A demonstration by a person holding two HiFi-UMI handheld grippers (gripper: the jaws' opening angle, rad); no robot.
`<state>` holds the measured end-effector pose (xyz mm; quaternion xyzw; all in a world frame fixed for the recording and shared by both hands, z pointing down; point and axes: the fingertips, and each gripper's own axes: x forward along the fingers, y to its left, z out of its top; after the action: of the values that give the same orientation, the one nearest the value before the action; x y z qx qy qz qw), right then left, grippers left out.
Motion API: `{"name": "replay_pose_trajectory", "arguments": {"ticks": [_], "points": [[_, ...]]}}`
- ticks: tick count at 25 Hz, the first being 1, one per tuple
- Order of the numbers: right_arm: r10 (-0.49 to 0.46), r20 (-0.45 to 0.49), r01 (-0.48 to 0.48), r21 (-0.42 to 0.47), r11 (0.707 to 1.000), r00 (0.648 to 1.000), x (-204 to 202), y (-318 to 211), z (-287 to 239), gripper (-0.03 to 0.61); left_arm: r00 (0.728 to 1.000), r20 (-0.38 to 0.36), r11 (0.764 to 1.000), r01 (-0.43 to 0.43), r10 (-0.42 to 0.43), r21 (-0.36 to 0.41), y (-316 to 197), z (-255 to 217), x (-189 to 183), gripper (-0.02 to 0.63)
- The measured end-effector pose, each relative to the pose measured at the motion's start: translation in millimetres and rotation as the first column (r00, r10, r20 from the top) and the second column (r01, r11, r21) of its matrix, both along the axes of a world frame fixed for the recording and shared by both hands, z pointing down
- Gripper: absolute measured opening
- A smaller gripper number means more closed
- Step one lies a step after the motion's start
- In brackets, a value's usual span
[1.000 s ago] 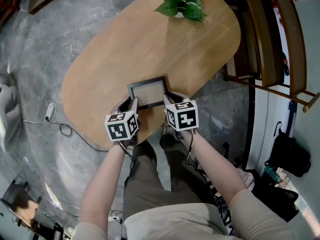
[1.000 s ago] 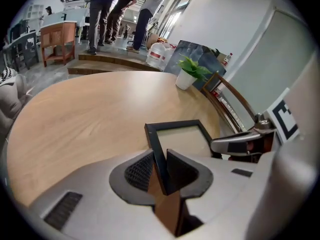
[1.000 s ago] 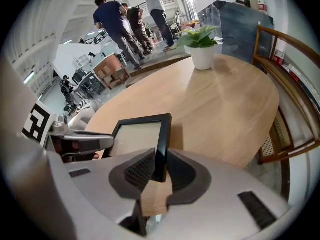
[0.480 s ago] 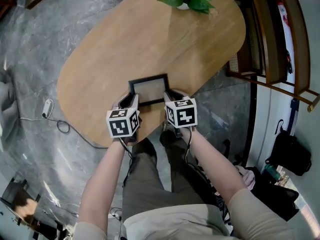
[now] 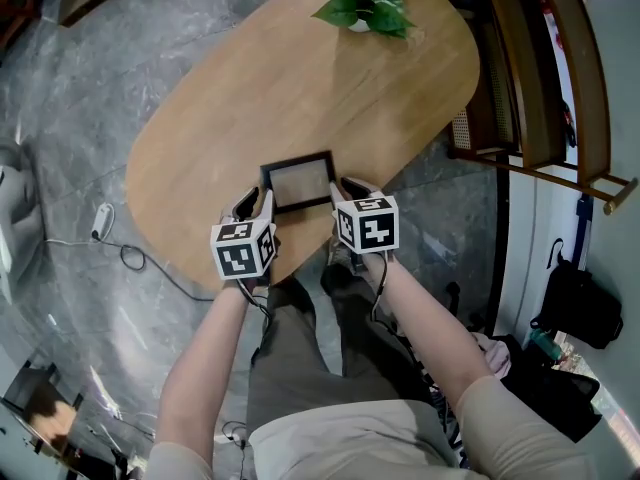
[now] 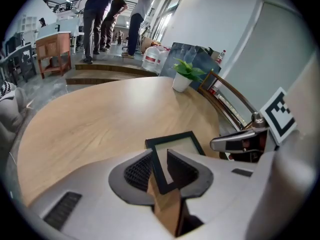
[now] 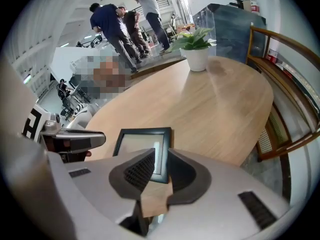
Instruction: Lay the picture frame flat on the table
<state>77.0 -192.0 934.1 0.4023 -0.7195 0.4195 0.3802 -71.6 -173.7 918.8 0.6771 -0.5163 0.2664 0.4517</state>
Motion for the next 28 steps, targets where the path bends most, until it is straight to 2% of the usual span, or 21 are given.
{"name": "replay_pose_trajectory", "arguments": {"ticks": [8, 14, 21, 25, 28], "points": [[-0.028, 0.039, 0.022, 0.137, 0.990, 0.999, -9.7, -22.3, -99.8, 0.038, 0.999, 0.017, 0.991, -0.036, 0.034, 0.132, -21.8, -101.0, -8.7, 0.059], [-0.065, 0.074, 0.043, 0.264, 0.963, 0.995, -17.0, -36.9, -200.6, 0.029, 0.998, 0.050, 0.963, -0.055, 0.043, 0.263, -36.1, -200.7, -17.8, 0.049], [-0.100, 0.112, 0.044, 0.419, 0.907, 0.989, -24.1, -44.8, -328.8, 0.028, 0.998, 0.056, 0.908, -0.026, 0.003, 0.419, -40.4, -326.2, -30.0, 0.046], [-0.120, 0.140, 0.033, 0.505, 0.863, 0.983, -28.3, -41.5, -402.1, 0.026, 0.999, 0.046, 0.865, -0.023, 0.000, 0.502, -35.4, -395.8, -33.0, 0.044], [-0.148, 0.153, 0.034, 0.576, 0.817, 0.977, -30.6, -37.6, -457.1, 0.023, 0.999, 0.044, 0.823, -0.020, -0.006, 0.567, -31.7, -445.8, -34.8, 0.044]]}}
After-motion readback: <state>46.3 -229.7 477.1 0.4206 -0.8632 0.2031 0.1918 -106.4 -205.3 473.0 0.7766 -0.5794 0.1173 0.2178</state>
